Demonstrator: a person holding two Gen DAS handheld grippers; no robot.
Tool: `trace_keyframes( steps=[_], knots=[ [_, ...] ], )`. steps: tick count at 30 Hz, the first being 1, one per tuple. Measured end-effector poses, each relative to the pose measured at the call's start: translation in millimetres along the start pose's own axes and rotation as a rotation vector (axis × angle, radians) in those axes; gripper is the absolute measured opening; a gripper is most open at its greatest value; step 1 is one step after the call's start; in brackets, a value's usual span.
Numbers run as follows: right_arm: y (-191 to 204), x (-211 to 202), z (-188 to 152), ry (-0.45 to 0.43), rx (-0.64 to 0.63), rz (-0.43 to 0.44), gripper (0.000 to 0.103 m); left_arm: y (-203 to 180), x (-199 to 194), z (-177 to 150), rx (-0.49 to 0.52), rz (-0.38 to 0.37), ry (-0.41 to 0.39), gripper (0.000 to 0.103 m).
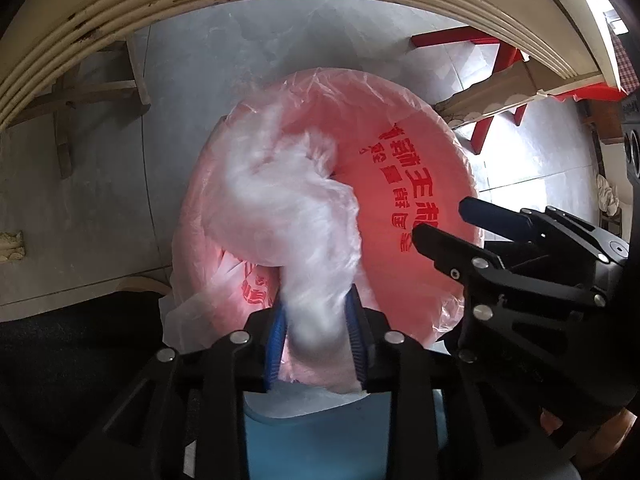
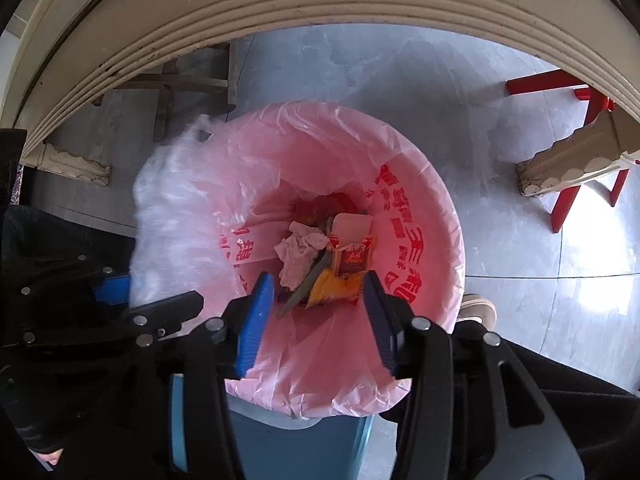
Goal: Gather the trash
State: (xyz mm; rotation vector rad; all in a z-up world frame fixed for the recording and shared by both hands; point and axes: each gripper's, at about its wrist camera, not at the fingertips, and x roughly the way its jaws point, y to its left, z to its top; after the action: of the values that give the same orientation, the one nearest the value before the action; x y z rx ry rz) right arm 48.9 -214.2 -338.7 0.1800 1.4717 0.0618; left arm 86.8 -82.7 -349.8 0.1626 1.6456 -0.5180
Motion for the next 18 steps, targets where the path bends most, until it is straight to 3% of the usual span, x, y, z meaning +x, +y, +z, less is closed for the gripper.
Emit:
trace_keyframes(
  steps=[5, 15, 18],
  knots=[
    [-4.3, -0.9, 2.6, 0.002, 0.021, 0.001, 0.047, 5.7, 2.3, 1.7, -0.026, 0.009, 0.010, 0.047],
    [-3.5, -0.1, 2.7, -0.003, 0.021, -0.005, 0.049, 9.8, 2.3, 3.2, -0.033, 0.018, 0.004, 0.051],
    [-4.0, -0.7, 2.1, -0.005, 0.026, -0.013, 0.054, 10.9, 0.7, 2.0, -0.039, 0.043, -0.008, 0.052]
  ],
)
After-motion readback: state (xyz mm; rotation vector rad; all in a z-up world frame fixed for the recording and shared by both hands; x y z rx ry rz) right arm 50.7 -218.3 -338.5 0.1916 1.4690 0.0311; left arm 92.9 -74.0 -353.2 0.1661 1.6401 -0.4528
